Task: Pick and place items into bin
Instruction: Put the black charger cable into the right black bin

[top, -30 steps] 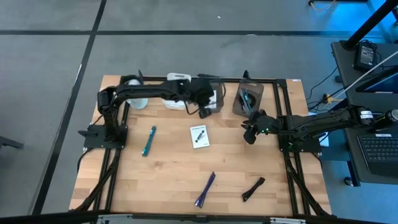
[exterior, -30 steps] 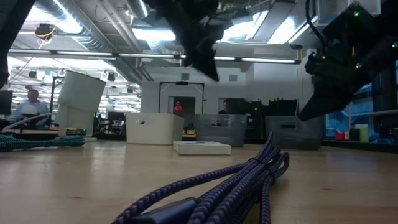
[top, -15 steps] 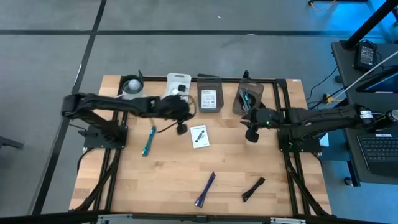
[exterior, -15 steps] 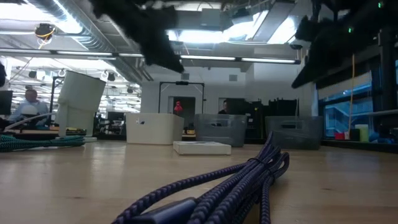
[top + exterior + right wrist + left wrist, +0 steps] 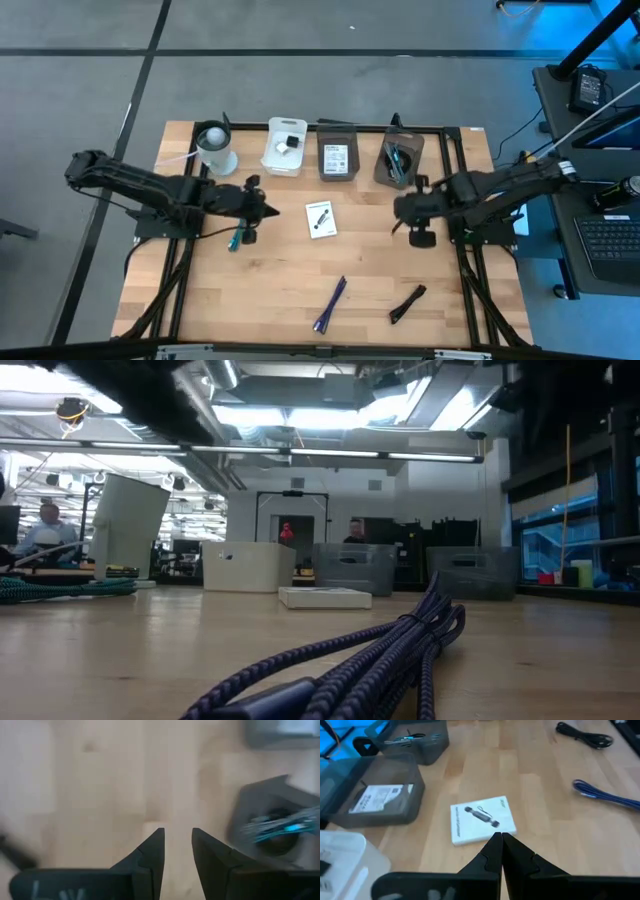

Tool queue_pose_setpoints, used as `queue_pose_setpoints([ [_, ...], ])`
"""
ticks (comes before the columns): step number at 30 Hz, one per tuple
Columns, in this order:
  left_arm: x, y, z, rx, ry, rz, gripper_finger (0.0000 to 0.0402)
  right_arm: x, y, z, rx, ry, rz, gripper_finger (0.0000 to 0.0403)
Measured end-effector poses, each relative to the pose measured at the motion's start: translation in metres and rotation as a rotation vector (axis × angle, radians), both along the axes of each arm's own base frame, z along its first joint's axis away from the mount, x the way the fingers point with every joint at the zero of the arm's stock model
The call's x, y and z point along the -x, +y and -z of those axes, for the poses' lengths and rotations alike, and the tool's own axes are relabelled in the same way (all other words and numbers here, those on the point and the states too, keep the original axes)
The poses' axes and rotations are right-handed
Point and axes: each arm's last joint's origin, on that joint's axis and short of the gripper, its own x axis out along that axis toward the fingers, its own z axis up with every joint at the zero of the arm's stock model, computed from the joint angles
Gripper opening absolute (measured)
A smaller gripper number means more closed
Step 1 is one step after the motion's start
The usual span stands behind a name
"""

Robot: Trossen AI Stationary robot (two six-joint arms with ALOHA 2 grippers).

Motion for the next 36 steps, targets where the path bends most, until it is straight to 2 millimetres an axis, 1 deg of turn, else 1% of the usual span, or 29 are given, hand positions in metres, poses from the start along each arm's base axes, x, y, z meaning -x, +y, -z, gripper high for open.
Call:
queue_pose_setpoints([
  [2, 0.009, -0.004, 0.002, 0.021, -0.018, 0.003, 0.0002, -0.007, 0.015, 0.003, -0.048, 0.056, -0.029, 0.0102],
  [5, 0.018, -0.009, 0.003, 0.062, -0.032, 0.014, 0.0002, -0.012, 0.040, 0.017, -0.141, 0.178, -0.083, 0.0102],
  [9, 0.024, -0.015, 0.004, 0.086, -0.046, 0.026, 0.0002, -0.013, 0.067, 0.039, -0.180, 0.310, -0.042, 0.0103],
  [13, 0.026, -0.019, 0.009, 0.071, -0.037, 0.017, 0.0002, -0.011, 0.091, 0.057, -0.202, 0.401, -0.091, 0.0120],
  [18, 0.026, -0.022, 0.011, 0.065, -0.032, 0.028, 0.0002, -0.013, 0.120, 0.075, -0.205, 0.398, -0.161, 0.0164],
  [23, 0.027, -0.022, 0.011, 0.071, -0.032, 0.024, 0.0002, -0.013, 0.145, 0.091, -0.244, 0.384, -0.181, 0.0230],
  [27, 0.027, -0.022, 0.011, 0.077, -0.033, 0.019, 0.0002, -0.011, 0.164, 0.102, -0.247, 0.365, -0.288, 0.0282],
  [29, 0.027, -0.022, 0.011, 0.077, -0.033, 0.019, 0.0002, -0.010, 0.172, 0.108, -0.243, 0.361, -0.340, 0.0299],
  [31, 0.027, -0.022, 0.011, 0.077, -0.033, 0.019, 0.0002, -0.009, 0.180, 0.116, -0.230, 0.362, -0.372, 0.0307],
  [33, 0.027, -0.022, 0.011, 0.079, -0.033, 0.017, 0.0002, -0.008, 0.187, 0.126, -0.220, 0.369, -0.404, 0.0306],
  [36, 0.027, -0.022, 0.011, 0.088, -0.033, 0.015, 0.0002, -0.008, 0.197, 0.143, -0.208, 0.382, -0.421, 0.0291],
])
